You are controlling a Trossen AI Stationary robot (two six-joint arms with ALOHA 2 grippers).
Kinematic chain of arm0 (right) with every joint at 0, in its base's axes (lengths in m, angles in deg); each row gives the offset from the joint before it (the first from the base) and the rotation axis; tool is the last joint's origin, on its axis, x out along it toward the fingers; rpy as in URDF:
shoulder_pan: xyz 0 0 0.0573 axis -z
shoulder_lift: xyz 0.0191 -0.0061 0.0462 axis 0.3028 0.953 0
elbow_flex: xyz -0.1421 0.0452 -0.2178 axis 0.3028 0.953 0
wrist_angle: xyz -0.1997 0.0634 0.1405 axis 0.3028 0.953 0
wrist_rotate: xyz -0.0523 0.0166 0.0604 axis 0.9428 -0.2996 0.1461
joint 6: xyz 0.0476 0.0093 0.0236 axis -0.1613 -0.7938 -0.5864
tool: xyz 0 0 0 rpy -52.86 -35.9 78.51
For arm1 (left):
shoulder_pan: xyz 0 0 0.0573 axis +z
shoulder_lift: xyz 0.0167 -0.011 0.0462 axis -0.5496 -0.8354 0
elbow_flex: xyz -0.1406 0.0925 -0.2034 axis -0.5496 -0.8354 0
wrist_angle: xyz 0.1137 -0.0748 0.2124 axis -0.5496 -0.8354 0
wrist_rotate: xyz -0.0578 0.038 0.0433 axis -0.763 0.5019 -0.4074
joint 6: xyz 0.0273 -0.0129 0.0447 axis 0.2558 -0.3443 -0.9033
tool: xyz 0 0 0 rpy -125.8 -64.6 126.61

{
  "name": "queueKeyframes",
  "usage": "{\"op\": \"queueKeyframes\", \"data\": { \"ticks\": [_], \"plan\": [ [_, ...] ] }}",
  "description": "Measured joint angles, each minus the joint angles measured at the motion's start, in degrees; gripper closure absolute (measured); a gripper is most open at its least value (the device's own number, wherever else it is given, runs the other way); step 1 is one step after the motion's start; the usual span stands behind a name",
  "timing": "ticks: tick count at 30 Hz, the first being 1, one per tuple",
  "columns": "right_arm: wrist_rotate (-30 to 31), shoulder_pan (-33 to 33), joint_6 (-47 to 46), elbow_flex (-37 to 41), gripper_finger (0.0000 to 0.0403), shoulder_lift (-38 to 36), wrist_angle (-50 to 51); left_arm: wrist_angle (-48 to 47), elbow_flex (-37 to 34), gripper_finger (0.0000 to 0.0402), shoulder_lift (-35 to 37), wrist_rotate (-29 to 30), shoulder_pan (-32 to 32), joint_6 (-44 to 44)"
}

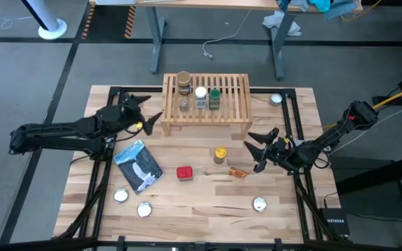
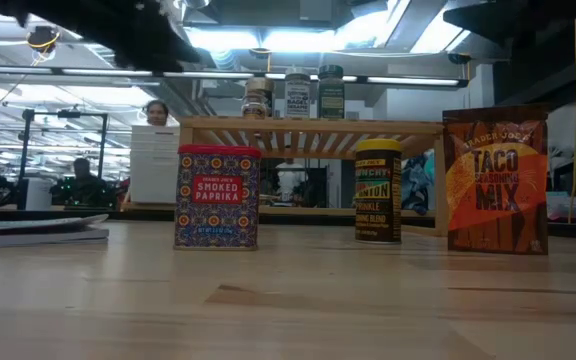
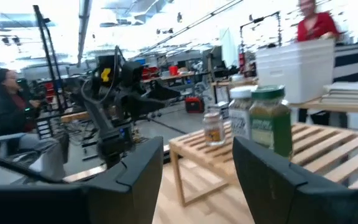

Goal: Shelf spices
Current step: Remove the brown seasoning bottle from the shelf

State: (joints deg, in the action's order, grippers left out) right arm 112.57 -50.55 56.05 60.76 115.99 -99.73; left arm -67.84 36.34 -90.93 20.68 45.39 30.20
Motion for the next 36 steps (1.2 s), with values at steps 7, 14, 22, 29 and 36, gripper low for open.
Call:
{"op": "queueKeyframes", "data": {
  "ticks": [7,14,22,29,36],
  "plan": [
    [-0.1,3.9,2.6,-1.2,0.0205,0.0,3.4,0.6,2.9,0.0009,-7.4,-1.3,7.1,-8.7],
    [-5.2,7.3,2.3,-1.2,0.0205,0.0,4.6,1.4,6.0,0.0028,-9.6,-13.7,16.0,-9.4],
    [-5.0,7.1,2.3,-1.2,0.0205,0.0,4.7,1.2,7.7,0.0048,-9.6,-28.8,23.8,-12.7],
    [-4.5,7.1,2.3,-1.2,0.0205,0.0,5.3,1.3,8.9,0.0049,-10.2,-38.7,31.9,-14.8],
    [-5.4,7.1,2.3,-1.2,0.0205,0.0,5.9,3.0,11.3,0.0049,-17.1,-50.6,39.0,-15.4]
  ]
}}
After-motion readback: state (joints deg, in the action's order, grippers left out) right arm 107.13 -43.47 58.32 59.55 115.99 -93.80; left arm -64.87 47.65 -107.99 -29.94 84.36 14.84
